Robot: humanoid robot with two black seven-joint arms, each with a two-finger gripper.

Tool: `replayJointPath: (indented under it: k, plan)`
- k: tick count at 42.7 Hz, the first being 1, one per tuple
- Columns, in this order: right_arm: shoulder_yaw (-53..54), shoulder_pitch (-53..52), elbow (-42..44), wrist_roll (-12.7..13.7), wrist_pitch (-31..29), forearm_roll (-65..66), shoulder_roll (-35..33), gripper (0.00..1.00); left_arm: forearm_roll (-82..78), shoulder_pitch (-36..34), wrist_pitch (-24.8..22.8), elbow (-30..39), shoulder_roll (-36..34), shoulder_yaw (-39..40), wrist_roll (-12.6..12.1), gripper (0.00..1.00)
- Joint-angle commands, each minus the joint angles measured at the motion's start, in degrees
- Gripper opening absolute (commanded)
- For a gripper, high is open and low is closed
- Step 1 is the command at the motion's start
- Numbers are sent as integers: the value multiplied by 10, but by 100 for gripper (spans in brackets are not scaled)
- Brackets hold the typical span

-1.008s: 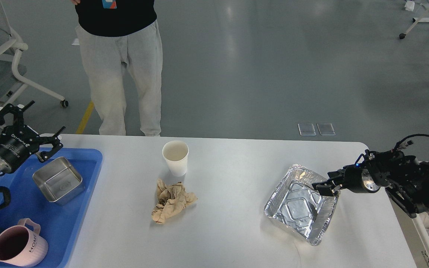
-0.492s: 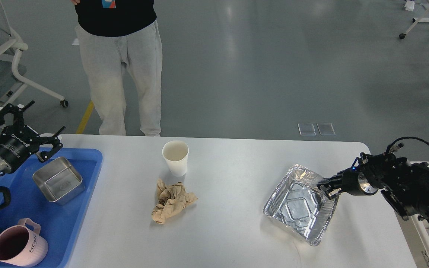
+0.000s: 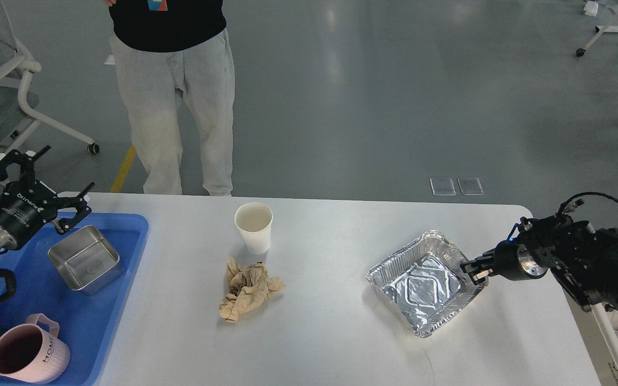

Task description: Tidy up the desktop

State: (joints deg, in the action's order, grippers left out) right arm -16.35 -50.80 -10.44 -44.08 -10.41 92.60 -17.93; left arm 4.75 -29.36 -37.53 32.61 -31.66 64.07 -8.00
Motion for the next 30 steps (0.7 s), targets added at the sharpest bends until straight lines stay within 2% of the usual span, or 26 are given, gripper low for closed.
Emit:
replayJointPath:
  k: [1,6,12,30]
  plan:
    - [0,-2,-6,-25,-22,-25,-29,0,0,0,0,0,-1,0,0,98]
    - [0,-8,-33,-35,-36,-58,-55,0,0,0,0,0,0,0,0,98]
    - [1,-18,-106,-33,-37,-101,-90,0,0,0,0,0,1,0,0,98]
    - [4,-61,-350,1,-50,-134,-208,0,0,0,0,0,0,0,0,98]
